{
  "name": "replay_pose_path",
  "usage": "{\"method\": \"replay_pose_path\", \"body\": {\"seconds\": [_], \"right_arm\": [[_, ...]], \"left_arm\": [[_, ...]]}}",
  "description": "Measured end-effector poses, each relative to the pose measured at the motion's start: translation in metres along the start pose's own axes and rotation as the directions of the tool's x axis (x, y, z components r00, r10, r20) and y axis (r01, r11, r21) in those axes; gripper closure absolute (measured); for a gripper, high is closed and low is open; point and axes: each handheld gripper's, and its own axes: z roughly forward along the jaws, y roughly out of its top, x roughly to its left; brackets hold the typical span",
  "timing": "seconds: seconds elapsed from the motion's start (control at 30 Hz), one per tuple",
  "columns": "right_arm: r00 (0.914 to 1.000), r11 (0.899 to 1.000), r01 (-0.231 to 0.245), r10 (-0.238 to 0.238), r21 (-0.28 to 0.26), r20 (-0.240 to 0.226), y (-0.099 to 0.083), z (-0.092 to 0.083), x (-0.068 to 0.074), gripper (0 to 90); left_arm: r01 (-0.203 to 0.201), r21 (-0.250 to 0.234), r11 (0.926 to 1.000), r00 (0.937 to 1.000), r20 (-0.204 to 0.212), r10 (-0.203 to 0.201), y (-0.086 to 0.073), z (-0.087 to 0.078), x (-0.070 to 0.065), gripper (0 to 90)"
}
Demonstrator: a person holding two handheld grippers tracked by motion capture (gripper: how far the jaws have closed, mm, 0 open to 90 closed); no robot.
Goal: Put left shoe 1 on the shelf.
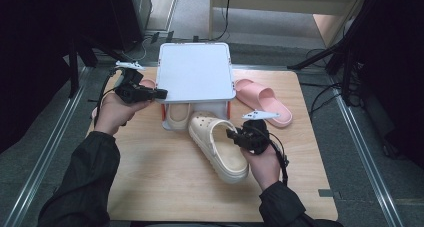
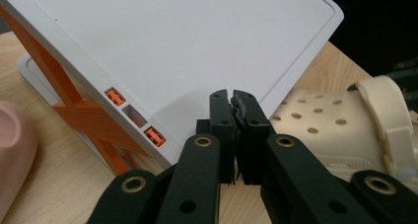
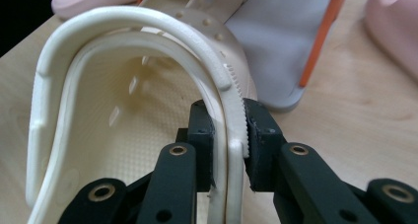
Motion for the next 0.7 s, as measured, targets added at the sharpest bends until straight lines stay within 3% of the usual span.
{"method": "replay_pose_path", "body": {"seconds": [0.17, 0.3, 0.47, 0.7], "right_arm": [[0.9990, 1.000, -0.018, 0.019, -0.012, 0.041, 0.014, 0.006, -0.012, 77.0], [0.9957, 0.999, -0.052, 0.052, -0.012, 0.077, 0.018, 0.022, -0.021, 76.8], [0.9908, 0.998, -0.064, 0.062, 0.007, 0.121, 0.014, 0.045, -0.018, 76.0], [0.9887, 0.998, -0.070, 0.070, -0.006, 0.132, 0.010, 0.063, -0.008, 73.1]], "left_arm": [[-0.019, -0.003, 0.9998, 0.9996, -0.020, 0.019, 0.000, 0.001, -0.003, 87.5], [-0.017, -0.007, 0.9998, 0.9998, -0.010, 0.017, -0.001, 0.000, -0.001, 87.6], [-0.021, -0.011, 0.9997, 0.9997, -0.012, 0.021, -0.001, 0.000, -0.001, 87.6], [-0.021, -0.015, 0.9997, 0.9998, 0.001, 0.021, -0.002, 0.000, 0.001, 87.7]]}}
